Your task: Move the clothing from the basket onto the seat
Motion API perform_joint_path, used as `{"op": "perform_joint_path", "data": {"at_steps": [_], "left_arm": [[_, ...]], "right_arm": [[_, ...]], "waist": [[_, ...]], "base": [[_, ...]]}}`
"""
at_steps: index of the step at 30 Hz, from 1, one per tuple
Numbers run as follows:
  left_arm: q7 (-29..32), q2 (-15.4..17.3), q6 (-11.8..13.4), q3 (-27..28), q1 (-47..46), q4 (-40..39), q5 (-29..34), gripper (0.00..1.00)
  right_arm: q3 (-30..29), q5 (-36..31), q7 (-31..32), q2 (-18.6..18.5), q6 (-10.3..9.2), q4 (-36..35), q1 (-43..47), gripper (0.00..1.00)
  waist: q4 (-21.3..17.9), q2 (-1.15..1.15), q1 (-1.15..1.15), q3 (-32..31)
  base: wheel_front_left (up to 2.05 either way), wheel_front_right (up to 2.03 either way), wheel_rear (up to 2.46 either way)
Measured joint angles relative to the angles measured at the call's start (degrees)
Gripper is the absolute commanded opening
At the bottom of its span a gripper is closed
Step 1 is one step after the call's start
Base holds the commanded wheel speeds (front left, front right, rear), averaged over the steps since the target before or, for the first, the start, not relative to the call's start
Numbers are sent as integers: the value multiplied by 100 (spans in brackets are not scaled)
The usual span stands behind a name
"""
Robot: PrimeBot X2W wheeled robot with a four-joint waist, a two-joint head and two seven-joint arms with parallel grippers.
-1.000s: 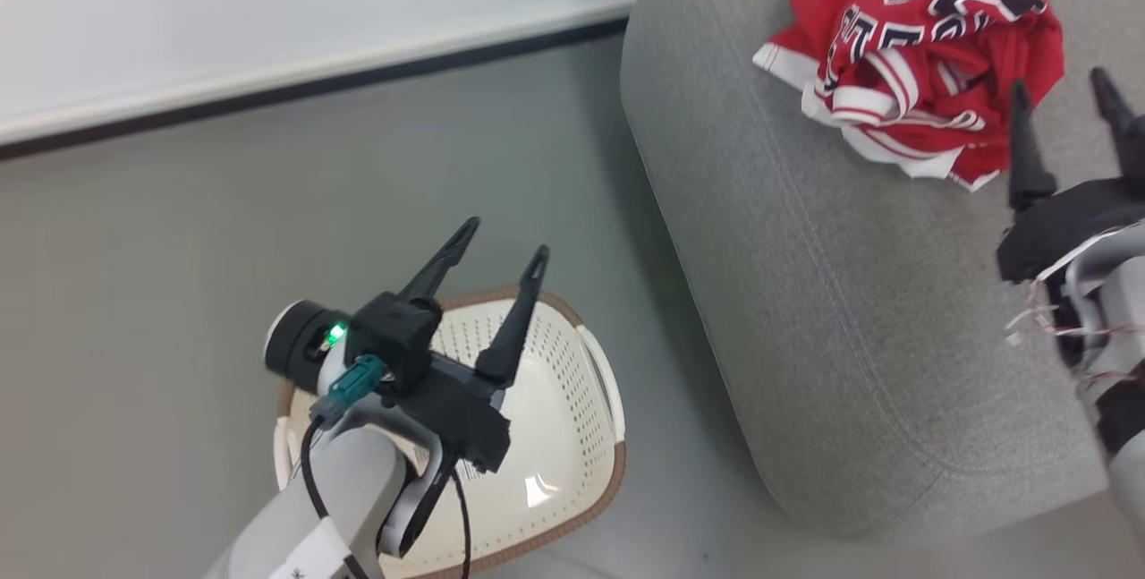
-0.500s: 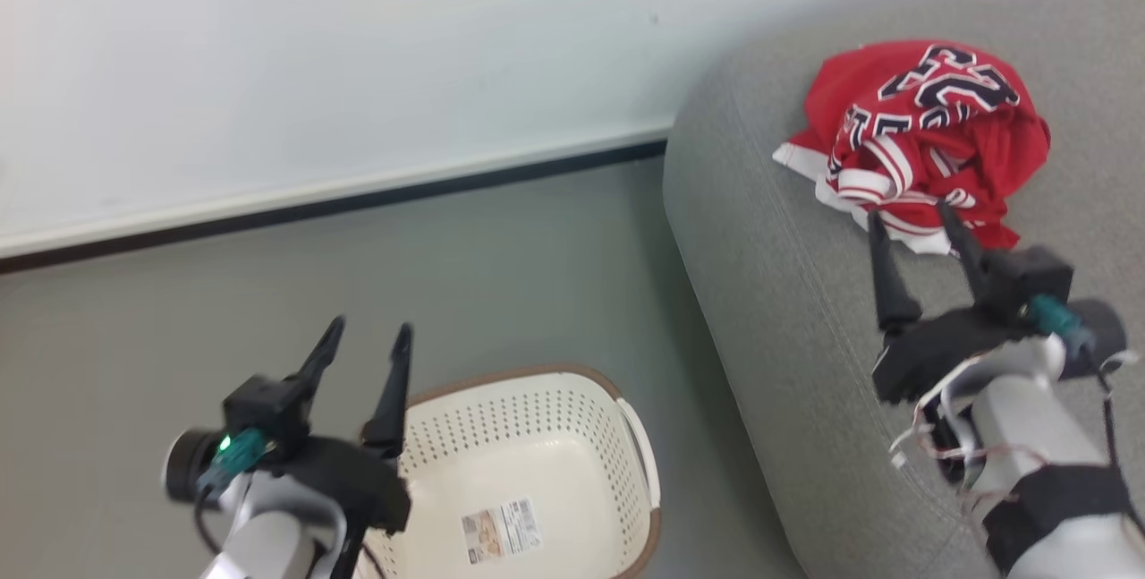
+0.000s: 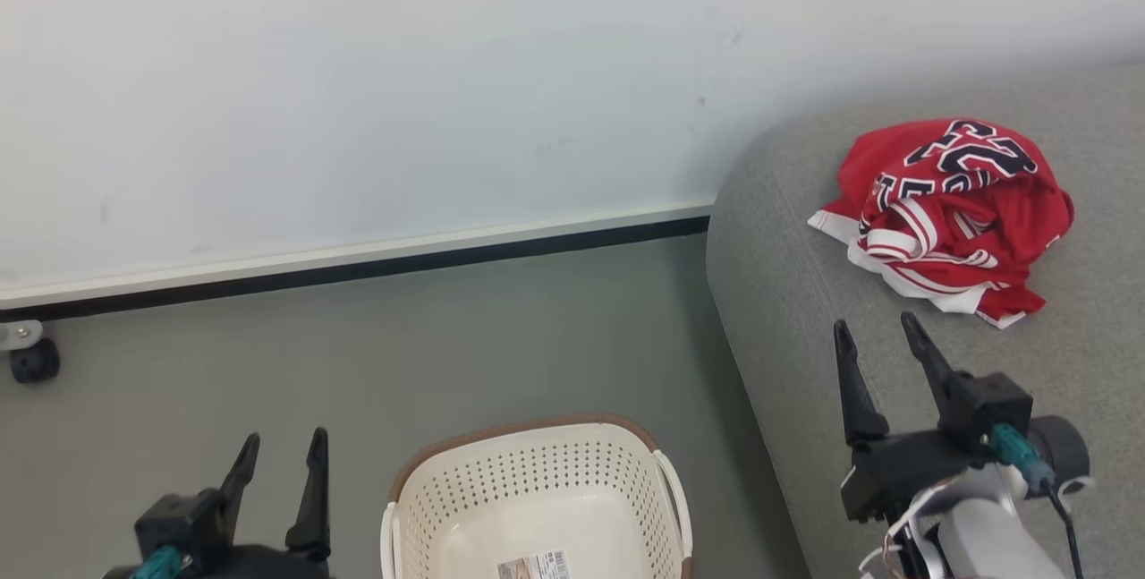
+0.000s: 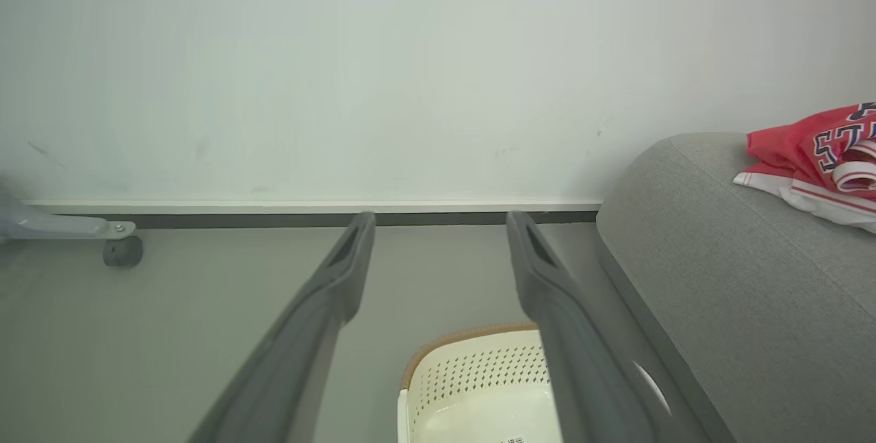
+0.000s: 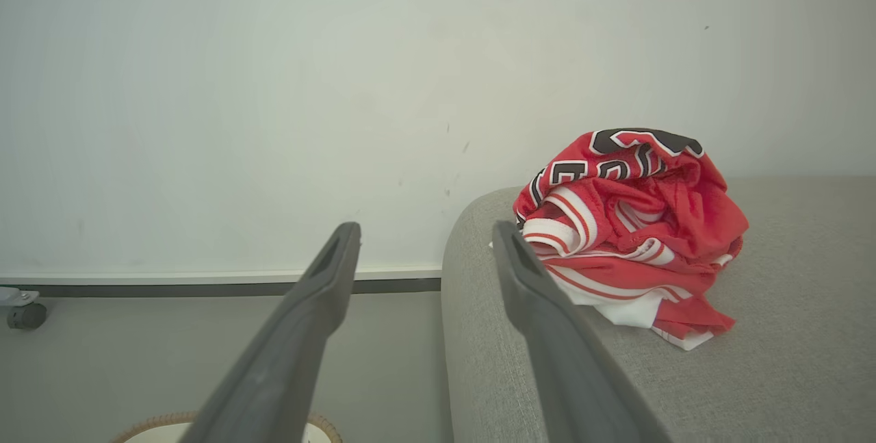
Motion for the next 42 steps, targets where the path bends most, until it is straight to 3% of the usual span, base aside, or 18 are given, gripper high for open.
{"op": "perform_joint_path", "data": {"at_steps": [18, 42], "left_arm": [[0, -133, 48, 749, 1338, -826, 316, 100], [0, -383, 49, 1158, 1522, -1269, 692, 100]], "right_arm": [[-254, -153, 0, 36, -299, -1426, 1803, 100], [-419, -301, 0, 86, -354, -2065, 2126, 100]], "waist": [[277, 0, 0, -454], [332, 1, 1, -449]], "base": [[0, 0, 0], [0, 0, 0]]}}
